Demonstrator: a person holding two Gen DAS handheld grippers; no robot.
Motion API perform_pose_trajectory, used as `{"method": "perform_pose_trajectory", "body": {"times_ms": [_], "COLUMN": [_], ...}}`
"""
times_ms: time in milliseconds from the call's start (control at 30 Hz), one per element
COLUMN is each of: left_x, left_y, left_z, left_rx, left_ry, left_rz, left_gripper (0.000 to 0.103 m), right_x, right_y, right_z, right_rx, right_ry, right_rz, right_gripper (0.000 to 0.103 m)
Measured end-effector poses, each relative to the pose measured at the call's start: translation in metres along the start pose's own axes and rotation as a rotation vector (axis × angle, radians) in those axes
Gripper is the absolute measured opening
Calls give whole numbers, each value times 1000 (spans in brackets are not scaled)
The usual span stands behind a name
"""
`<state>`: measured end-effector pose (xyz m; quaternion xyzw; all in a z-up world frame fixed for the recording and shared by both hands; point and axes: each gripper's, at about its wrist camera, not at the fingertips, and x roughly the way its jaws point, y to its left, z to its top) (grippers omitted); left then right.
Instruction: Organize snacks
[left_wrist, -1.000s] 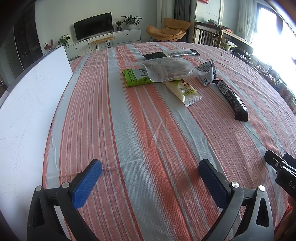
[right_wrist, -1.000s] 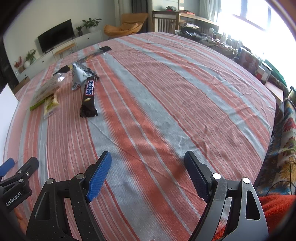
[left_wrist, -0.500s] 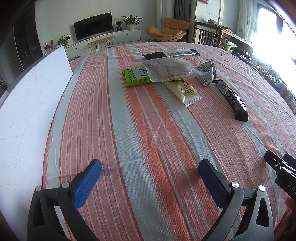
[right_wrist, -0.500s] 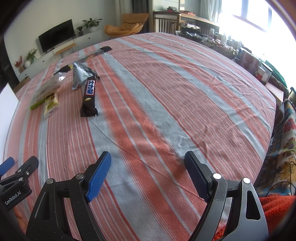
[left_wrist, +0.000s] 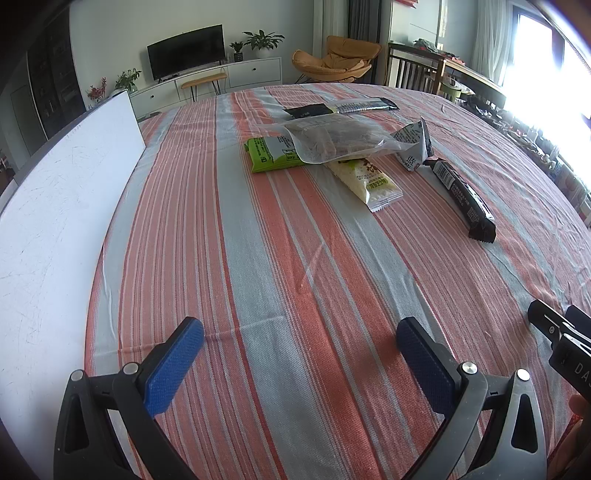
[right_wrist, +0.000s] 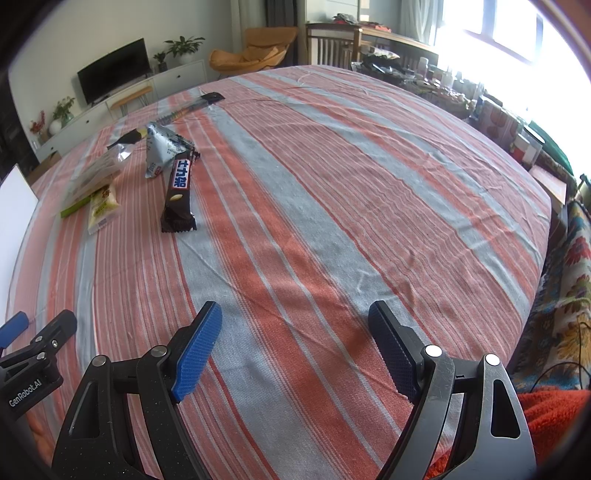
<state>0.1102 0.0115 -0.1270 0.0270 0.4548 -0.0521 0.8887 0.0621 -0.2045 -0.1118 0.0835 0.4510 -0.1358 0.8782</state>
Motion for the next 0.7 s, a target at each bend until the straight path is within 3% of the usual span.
{"method": "perform_pose_trajectory", "body": {"times_ms": [700], "left_x": [0], "left_y": [0], "left_z": [0], "left_rx": [0], "left_ry": [0], "left_rz": [0], "left_gripper": [103], "right_x": [0], "right_y": [4], "right_z": [0], "right_rx": [-8], "right_ry": [5], "right_rz": [4], "right_gripper": [88]}}
